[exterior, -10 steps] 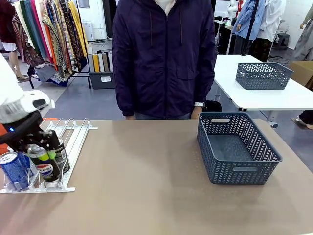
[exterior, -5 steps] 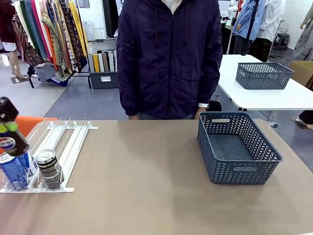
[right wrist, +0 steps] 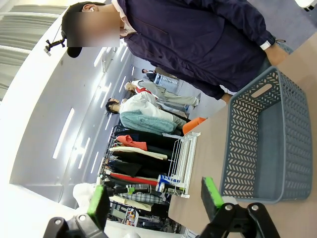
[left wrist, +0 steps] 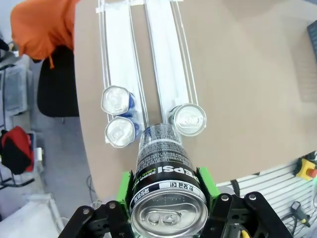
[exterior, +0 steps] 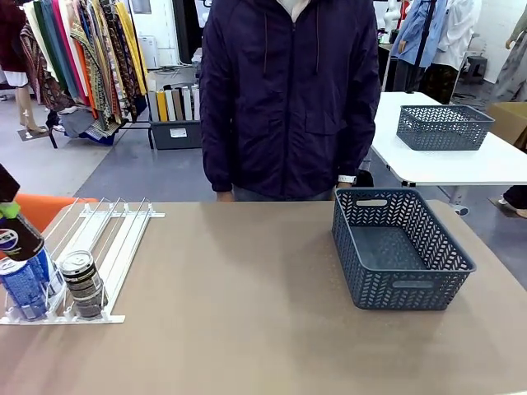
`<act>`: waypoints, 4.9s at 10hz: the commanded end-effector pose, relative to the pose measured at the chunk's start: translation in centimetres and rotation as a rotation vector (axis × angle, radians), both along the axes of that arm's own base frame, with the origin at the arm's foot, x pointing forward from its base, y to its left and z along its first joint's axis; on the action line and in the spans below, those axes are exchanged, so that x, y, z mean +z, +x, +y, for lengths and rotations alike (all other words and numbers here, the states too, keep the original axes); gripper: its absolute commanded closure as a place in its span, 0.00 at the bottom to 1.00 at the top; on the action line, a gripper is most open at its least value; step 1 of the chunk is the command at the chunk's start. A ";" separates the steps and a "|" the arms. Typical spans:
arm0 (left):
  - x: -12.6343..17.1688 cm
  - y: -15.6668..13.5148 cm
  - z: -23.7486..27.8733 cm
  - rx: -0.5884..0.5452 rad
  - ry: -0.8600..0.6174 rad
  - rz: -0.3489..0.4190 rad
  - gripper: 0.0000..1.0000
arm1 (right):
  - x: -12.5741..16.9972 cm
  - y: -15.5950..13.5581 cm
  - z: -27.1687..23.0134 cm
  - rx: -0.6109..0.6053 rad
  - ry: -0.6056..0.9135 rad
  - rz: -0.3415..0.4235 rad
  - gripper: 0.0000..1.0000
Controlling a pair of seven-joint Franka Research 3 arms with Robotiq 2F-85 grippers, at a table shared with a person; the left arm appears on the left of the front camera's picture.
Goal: Retrieve and store the cans from the dispenser.
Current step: Pick up one can from the Automatic Can Dispenser and place it in the middle of the table.
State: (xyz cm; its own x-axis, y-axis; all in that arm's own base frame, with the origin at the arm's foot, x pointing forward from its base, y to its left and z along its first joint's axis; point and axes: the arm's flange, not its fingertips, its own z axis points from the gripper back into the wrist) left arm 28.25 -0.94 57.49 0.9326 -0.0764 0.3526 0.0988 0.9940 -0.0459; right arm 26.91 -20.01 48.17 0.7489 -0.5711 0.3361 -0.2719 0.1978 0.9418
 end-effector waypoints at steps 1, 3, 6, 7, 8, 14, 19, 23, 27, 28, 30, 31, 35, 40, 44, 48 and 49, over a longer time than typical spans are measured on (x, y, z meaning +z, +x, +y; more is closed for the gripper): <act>0.8 0.1 -0.1 0.008 0.003 -0.015 1.00 | 0.5 0.2 0.0 -0.009 0.023 -0.020 0.00; -0.5 0.3 -1.3 -0.052 -0.075 0.061 1.00 | 0.5 0.2 0.0 -0.009 0.023 -0.020 0.00; 2.5 4.7 -13.0 -0.158 -0.205 -0.042 1.00 | 0.5 0.2 0.0 -0.009 0.023 -0.020 0.00; 3.1 7.1 -18.5 -0.186 -0.173 -0.049 1.00 | 0.5 0.2 0.0 -0.009 0.023 -0.020 0.00; 2.3 9.0 -23.3 -0.246 -0.140 -0.014 1.00 | 0.5 0.2 0.0 -0.009 0.023 -0.020 0.00; -12.4 16.3 -40.4 -0.281 0.121 0.151 1.00 | 0.5 0.2 0.0 -0.009 0.023 -0.020 0.00; -16.2 17.3 -39.8 -0.241 0.078 0.225 1.00 | 0.5 0.2 0.0 -0.009 0.023 -0.020 0.00; -16.6 17.4 -39.4 -0.240 0.060 0.240 0.18 | 0.5 0.2 0.0 -0.009 0.023 -0.020 0.00; -16.2 17.3 -38.8 -0.226 0.045 0.220 0.00 | 0.5 0.2 0.0 -0.009 0.023 -0.020 0.00; -14.9 16.6 -38.2 -0.213 0.026 0.188 0.00 | 0.5 0.2 0.0 -0.009 0.023 -0.020 0.00; -9.8 14.2 -34.8 -0.137 -0.028 0.123 0.00 | 0.5 0.2 0.0 -0.009 0.023 -0.020 0.00; -6.8 12.3 -32.1 -0.129 -0.076 0.118 0.00 | 0.5 0.2 0.0 -0.009 0.023 -0.020 0.00; -0.6 6.1 -12.5 -0.227 -0.383 0.121 0.00 | 0.5 0.2 0.0 -0.009 0.023 -0.020 0.00; -4.4 0.4 8.0 -0.223 -0.844 0.010 0.00 | 0.5 0.2 0.0 -0.009 0.023 -0.020 0.00; -12.4 -3.3 14.7 -0.071 -1.178 -0.089 0.00 | 0.5 0.2 0.0 -0.009 0.023 -0.020 0.00; -8.0 -2.7 15.6 -0.086 -1.075 -0.091 0.00 | 0.5 0.2 0.0 -0.009 0.023 -0.020 0.00; -8.0 -2.7 15.6 -0.086 -1.075 -0.091 0.00 | 0.5 0.2 0.0 -0.009 0.023 -0.020 0.00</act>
